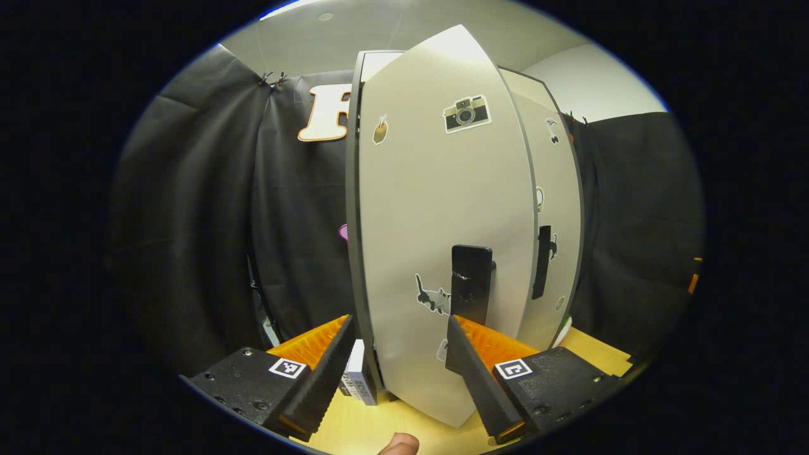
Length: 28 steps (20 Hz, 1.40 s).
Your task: Grasp the bottle in the cabinet with the left hand and place it on the coaster, then close the right door with the right hand and the left door with the left hand.
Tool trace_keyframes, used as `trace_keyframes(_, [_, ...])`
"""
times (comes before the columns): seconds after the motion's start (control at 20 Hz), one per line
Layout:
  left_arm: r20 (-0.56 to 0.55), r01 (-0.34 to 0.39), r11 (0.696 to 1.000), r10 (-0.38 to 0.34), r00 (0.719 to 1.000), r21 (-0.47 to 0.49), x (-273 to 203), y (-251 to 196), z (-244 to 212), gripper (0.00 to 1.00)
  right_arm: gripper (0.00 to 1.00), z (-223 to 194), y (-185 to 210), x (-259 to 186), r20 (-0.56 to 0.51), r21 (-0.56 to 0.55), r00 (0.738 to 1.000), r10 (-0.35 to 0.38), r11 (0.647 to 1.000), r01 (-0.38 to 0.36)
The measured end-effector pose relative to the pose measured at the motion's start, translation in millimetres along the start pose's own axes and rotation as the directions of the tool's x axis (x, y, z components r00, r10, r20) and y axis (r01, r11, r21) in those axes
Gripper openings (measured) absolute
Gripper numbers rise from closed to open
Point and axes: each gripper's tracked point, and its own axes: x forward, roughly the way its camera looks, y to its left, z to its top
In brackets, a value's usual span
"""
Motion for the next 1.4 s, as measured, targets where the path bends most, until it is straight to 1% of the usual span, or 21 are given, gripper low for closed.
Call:
trace_keyframes(0.15, [0.007, 0.026, 1.000, -0.026, 1.000, -0.009, 1, -17, 2, 0.95, 0.98, -1, 0, 1, -0.007, 0.005, 1.000, -0.009, 1.000, 0.009])
trace_keyframes(0.3, [0.014, 0.029, 0.999, -0.029, 0.999, 0.017, -2, -25, 3, 0.95, 0.98, -3, 2, 1, -0.010, 0.000, 1.000, -0.005, 1.000, 0.005])
trace_keyframes(0.35, [0.014, 0.033, 0.999, -0.033, 0.999, 0.016, -5, -28, 2, 0.92, 0.98, -4, 4, 1, -0.012, -0.001, 1.000, -0.002, 1.000, 0.001])
trace_keyframes(0.45, [0.008, 0.044, 0.999, -0.044, 0.999, 0.002, -10, -33, 0, 0.93, 0.98, -8, 5, 1, -0.018, 0.000, 1.000, 0.003, 1.000, -0.003])
trace_keyframes(0.5, [0.009, 0.039, 0.999, -0.039, 0.999, -0.002, -13, -33, 1, 0.95, 0.98, -9, 7, 0, -0.021, 0.001, 1.000, 0.002, 1.000, -0.002])
trace_keyframes(0.75, [0.014, -0.005, 1.000, 0.005, 1.000, -0.014, -29, -25, 0, 0.95, 0.98, -7, 14, -1, -0.020, 0.011, 1.000, 0.006, 1.000, -0.006])
trace_keyframes(1.05, [0.023, -0.043, 0.999, 0.043, 0.999, 0.014, -54, -23, -2, 0.95, 0.98, -3, 22, -5, -0.019, 0.016, 1.000, 0.011, 1.000, -0.011])
trace_keyframes(1.1, [0.023, -0.053, 0.999, 0.053, 0.998, 0.010, -59, -23, -2, 0.92, 0.98, -2, 23, -5, -0.020, 0.017, 1.000, 0.008, 1.000, -0.007])
trace_keyframes(1.15, [0.026, -0.064, 0.998, 0.064, 0.998, 0.005, -64, -22, -3, 0.95, 0.98, -2, 24, -5, -0.020, 0.016, 1.000, 0.005, 1.000, -0.004])
trace_keyframes(1.4, [0.023, -0.134, 0.991, 0.134, 0.991, -0.019, -95, -18, -9, 0.95, 0.98, 0, 33, -8, -0.020, 0.020, 1.000, 0.011, 1.000, -0.011])
